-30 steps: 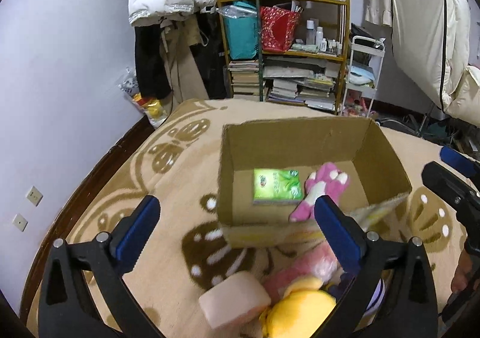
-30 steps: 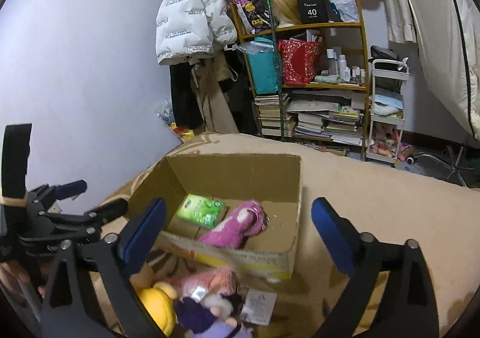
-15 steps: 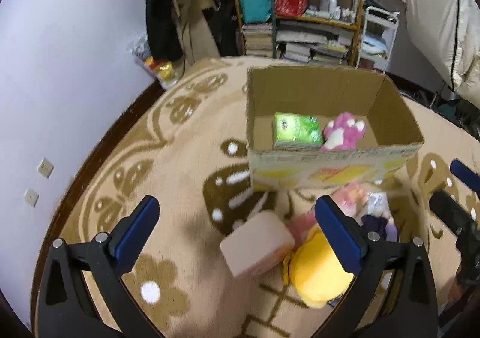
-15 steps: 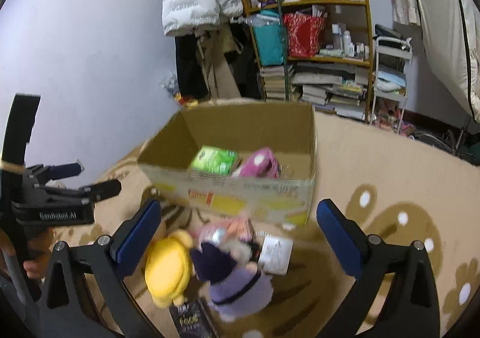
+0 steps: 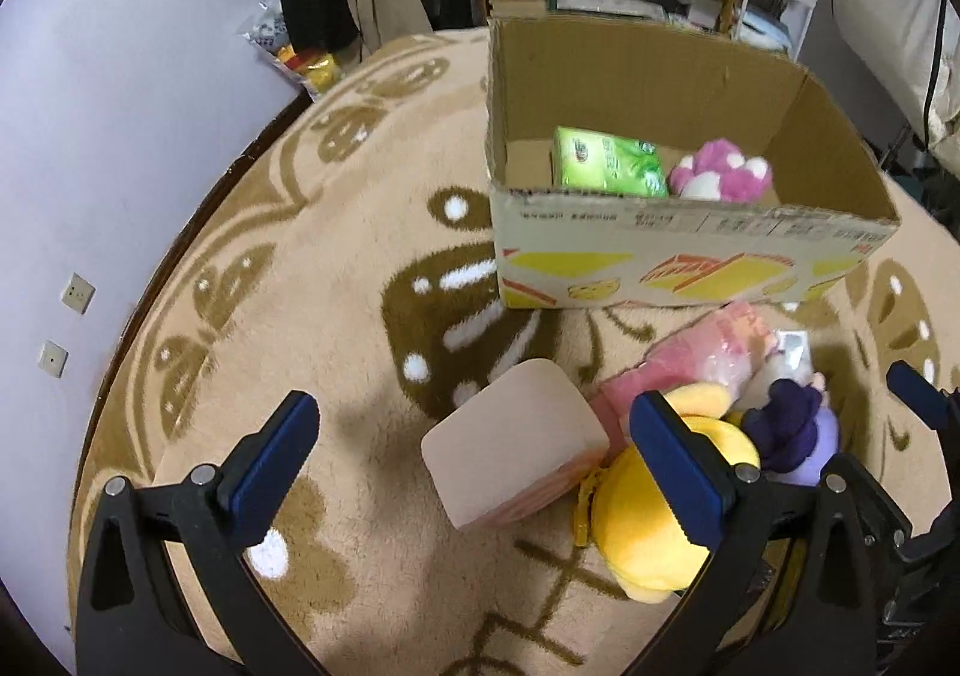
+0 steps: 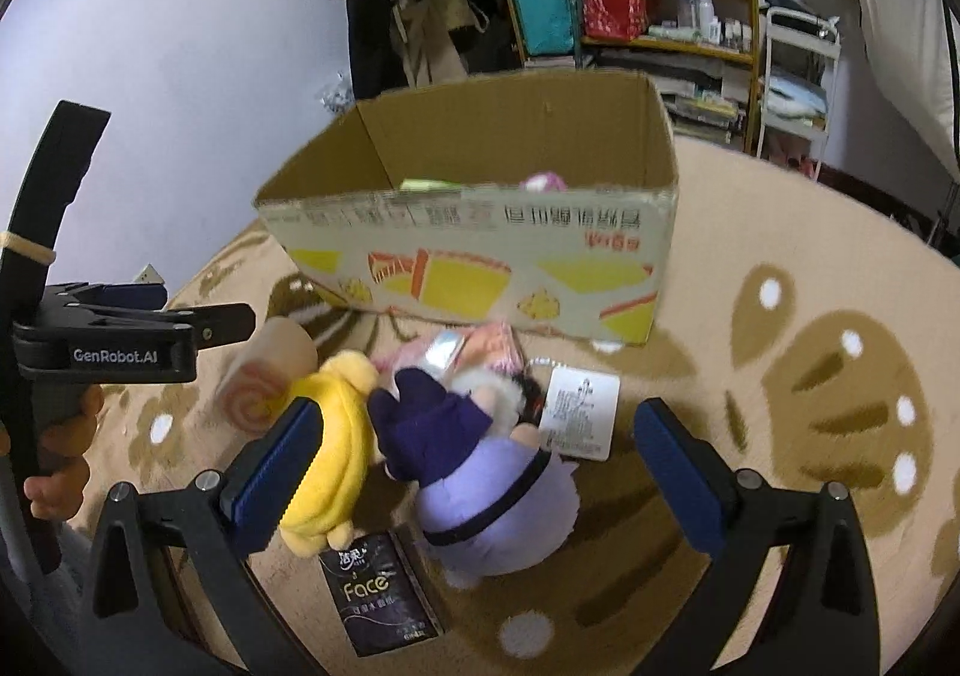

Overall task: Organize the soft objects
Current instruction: 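Lower the left tool onto the roll-cake plush while the right tool lowers onto the purple plush, then close the left tool on the roll-cake plush while the right tool grips the purple plush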

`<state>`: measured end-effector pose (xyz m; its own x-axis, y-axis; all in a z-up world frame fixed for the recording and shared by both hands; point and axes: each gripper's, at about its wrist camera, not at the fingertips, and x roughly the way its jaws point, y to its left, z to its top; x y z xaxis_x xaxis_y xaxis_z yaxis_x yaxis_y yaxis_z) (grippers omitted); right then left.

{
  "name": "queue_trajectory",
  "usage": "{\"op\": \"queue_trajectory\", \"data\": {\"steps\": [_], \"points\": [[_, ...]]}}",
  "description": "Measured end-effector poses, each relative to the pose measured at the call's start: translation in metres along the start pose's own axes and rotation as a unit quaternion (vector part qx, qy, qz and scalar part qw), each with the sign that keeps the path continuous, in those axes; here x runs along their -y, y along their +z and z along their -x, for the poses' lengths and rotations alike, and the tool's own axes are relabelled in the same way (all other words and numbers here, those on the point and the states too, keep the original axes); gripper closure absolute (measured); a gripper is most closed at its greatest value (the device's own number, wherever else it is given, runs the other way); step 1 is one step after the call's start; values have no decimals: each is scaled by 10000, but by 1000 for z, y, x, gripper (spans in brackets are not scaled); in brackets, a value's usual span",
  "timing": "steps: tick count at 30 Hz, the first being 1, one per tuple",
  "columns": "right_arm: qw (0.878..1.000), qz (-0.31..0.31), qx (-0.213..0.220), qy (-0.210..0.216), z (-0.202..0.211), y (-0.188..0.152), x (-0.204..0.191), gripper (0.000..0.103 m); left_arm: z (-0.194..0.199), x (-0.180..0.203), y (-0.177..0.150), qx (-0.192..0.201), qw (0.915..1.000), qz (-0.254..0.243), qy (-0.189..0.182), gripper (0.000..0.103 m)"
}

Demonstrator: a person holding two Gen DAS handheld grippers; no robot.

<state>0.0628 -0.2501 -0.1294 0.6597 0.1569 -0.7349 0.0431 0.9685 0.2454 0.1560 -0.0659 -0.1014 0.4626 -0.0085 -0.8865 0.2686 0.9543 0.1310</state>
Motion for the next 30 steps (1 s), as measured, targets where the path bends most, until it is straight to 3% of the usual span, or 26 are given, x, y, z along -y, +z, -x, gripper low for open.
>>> {"op": "queue_trajectory", "data": {"steps": [3,14,23,25,27,28,30], "points": [[10000,-48,-56,4,-5,0,1,0,-8,4,0,-85,9999,-61,77,1],[9990,-262,-359,-2,-28,-7,12,0,-41,0,-4,-664,9974,201,-175,1],[9978,-332,-563,62,-46,-16,16,0,-53,1,-7,-651,9974,222,-229,1],[9975,-336,-621,97,-48,-17,16,0,-57,-3,-7,-705,9964,311,-363,16],[9970,-276,-710,94,-51,-19,15,0,-61,-8,-9,-849,9931,514,-625,22],[9970,-249,-730,108,-53,-20,15,5,-62,-9,-9,-889,9921,592,-655,25],[9966,-270,-750,214,-54,-21,15,31,-61,-11,-10,-873,9919,614,-688,30]]}}
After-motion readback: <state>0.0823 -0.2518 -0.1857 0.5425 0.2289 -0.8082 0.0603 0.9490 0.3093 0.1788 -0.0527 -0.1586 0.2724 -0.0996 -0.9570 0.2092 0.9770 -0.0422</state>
